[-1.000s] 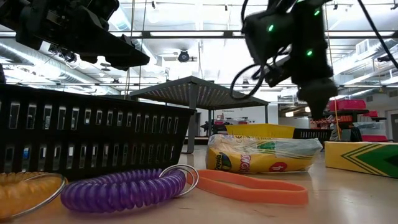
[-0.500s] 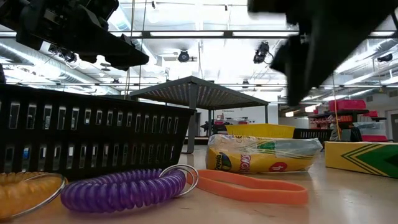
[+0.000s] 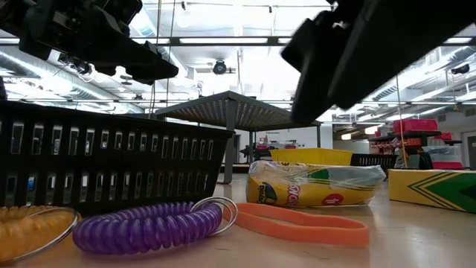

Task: Pick & Place Office Desk Supplies
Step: Put the orange rubber band into the top black bin

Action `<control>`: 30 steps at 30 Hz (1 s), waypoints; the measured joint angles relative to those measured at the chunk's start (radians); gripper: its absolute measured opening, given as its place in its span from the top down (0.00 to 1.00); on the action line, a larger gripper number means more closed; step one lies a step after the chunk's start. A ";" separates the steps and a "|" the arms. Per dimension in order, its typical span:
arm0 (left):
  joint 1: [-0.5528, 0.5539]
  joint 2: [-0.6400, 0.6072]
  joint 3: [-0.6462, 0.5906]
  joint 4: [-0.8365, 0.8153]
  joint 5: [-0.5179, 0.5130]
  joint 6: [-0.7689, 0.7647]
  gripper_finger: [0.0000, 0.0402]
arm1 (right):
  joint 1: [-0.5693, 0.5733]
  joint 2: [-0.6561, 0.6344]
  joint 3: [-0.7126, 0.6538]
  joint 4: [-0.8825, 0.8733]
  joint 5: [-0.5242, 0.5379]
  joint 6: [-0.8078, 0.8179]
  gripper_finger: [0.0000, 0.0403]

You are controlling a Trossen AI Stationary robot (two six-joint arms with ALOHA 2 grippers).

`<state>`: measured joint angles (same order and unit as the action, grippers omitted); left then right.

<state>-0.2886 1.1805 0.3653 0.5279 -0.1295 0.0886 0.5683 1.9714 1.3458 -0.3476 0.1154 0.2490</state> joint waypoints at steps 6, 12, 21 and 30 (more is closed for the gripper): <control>0.000 0.000 0.000 -0.002 0.000 -0.011 0.38 | 0.012 0.124 0.180 -0.192 0.009 -0.129 0.53; 0.000 0.000 -0.002 -0.003 0.000 -0.020 0.38 | 0.024 0.224 0.289 -0.276 -0.004 -0.206 0.53; 0.000 0.000 -0.003 -0.010 0.000 -0.027 0.38 | 0.046 0.249 0.303 -0.260 0.011 -0.230 0.56; 0.000 0.000 -0.003 -0.010 0.000 -0.032 0.38 | 0.047 0.275 0.305 -0.281 0.030 -0.262 0.71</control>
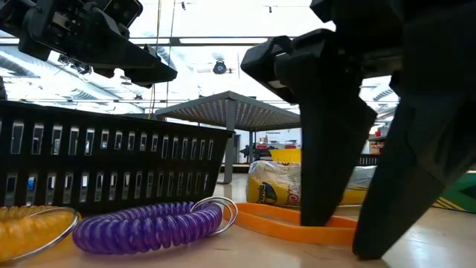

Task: Pick & Place Office Desk Supplies
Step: Put the orange rubber band into the top black bin

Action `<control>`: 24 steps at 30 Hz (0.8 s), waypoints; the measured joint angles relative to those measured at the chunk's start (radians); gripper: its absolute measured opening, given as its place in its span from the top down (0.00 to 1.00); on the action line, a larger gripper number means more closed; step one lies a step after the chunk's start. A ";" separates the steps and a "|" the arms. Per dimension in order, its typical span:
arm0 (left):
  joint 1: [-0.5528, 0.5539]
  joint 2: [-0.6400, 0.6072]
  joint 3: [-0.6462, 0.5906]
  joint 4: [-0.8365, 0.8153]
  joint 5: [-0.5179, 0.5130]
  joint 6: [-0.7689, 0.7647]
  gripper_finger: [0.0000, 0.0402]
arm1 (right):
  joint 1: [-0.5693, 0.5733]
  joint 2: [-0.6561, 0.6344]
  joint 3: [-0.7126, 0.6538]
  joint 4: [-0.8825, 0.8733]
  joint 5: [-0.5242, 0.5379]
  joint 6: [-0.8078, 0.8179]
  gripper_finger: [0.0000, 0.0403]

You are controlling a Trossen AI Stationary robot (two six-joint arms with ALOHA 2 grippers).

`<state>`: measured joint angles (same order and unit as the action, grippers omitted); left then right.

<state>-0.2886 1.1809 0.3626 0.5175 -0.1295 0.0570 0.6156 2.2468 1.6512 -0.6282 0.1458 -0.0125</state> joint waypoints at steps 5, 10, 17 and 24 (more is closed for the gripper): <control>0.000 0.000 0.000 0.000 0.000 0.000 0.38 | -0.003 0.001 0.000 -0.001 -0.020 -0.003 0.83; 0.000 0.000 -0.001 0.000 0.000 -0.002 0.38 | -0.018 0.001 0.000 -0.007 -0.071 0.044 0.98; 0.000 0.000 -0.001 0.000 0.000 -0.006 0.38 | -0.014 -0.012 0.018 -0.054 -0.057 0.158 0.99; 0.000 0.000 -0.001 0.000 0.000 -0.005 0.38 | 0.041 -0.014 0.196 -0.298 0.091 0.258 1.00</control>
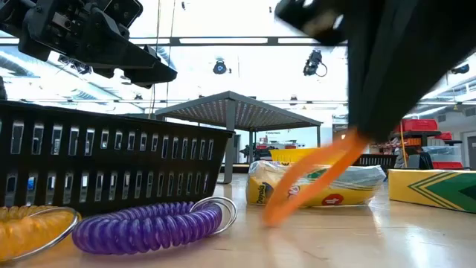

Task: Pick & Place Office Desk Supplies
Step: Put the orange rubber band into the top black bin

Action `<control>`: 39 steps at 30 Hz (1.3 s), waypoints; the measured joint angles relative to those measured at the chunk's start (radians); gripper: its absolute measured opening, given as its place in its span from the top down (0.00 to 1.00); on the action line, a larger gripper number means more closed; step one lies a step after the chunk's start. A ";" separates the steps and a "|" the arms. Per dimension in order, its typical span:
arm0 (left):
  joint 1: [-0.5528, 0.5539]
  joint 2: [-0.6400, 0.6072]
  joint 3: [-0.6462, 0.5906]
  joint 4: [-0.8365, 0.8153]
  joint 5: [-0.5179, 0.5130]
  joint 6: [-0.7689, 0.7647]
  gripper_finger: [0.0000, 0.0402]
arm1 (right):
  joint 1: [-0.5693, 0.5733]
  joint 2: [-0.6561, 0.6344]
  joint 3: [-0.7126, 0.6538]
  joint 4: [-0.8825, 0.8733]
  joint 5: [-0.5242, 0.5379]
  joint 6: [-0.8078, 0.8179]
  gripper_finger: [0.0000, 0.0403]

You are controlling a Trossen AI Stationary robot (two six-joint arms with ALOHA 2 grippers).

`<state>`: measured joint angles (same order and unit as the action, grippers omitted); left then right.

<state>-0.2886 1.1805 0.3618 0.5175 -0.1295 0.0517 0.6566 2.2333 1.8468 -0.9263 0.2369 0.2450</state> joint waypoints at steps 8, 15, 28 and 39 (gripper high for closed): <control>0.000 0.000 0.000 0.000 0.000 -0.006 0.38 | 0.031 -0.003 0.228 -0.338 0.192 0.187 1.00; 0.000 0.000 0.000 0.000 0.000 -0.006 0.38 | -0.009 -0.003 0.245 -0.652 0.313 0.448 1.00; 0.000 0.000 0.000 0.008 0.000 -0.014 0.38 | -0.220 -0.022 0.024 -0.645 0.339 0.552 1.00; 0.000 0.000 0.000 0.008 0.000 -0.014 0.38 | -0.355 -0.022 -0.128 -0.645 0.314 0.493 1.00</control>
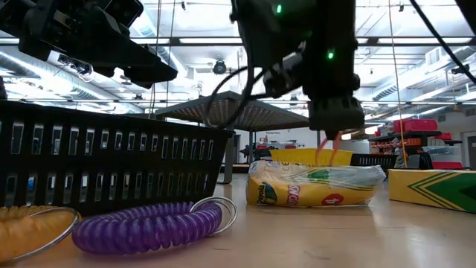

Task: Pick & Place Office Desk Supplies
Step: Put the orange rubber band into the top black bin

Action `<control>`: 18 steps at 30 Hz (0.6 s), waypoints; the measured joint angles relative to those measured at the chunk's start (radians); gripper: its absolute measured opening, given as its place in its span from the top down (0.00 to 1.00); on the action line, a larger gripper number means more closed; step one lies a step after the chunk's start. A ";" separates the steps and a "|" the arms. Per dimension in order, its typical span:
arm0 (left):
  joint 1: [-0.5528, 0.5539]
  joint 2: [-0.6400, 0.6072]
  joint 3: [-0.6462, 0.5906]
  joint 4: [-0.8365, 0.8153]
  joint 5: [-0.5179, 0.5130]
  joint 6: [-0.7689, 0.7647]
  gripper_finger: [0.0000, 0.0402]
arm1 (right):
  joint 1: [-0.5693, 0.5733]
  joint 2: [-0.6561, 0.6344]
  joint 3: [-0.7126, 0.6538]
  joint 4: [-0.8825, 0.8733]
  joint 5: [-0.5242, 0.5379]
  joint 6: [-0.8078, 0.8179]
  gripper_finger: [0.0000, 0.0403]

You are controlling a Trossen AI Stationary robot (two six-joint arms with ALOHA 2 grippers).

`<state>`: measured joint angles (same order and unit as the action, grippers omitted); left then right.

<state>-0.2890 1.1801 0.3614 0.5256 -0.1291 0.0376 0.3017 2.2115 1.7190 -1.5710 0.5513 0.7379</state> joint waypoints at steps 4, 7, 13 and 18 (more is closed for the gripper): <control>0.000 0.000 0.000 0.000 0.000 0.000 0.38 | -0.032 0.000 -0.032 0.000 -0.031 -0.031 1.00; 0.000 0.000 0.000 0.000 0.000 0.000 0.38 | -0.055 0.000 -0.059 0.000 -0.095 -0.063 1.00; 0.000 0.000 0.000 0.000 0.000 0.000 0.38 | -0.090 0.000 -0.163 0.000 -0.135 -0.094 1.00; 0.000 0.000 0.000 0.000 0.003 -0.001 0.38 | -0.133 -0.003 -0.296 0.000 -0.075 -0.056 1.00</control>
<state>-0.2888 1.1801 0.3614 0.5259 -0.1266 0.0368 0.1689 2.2085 1.4232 -1.5707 0.4760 0.6823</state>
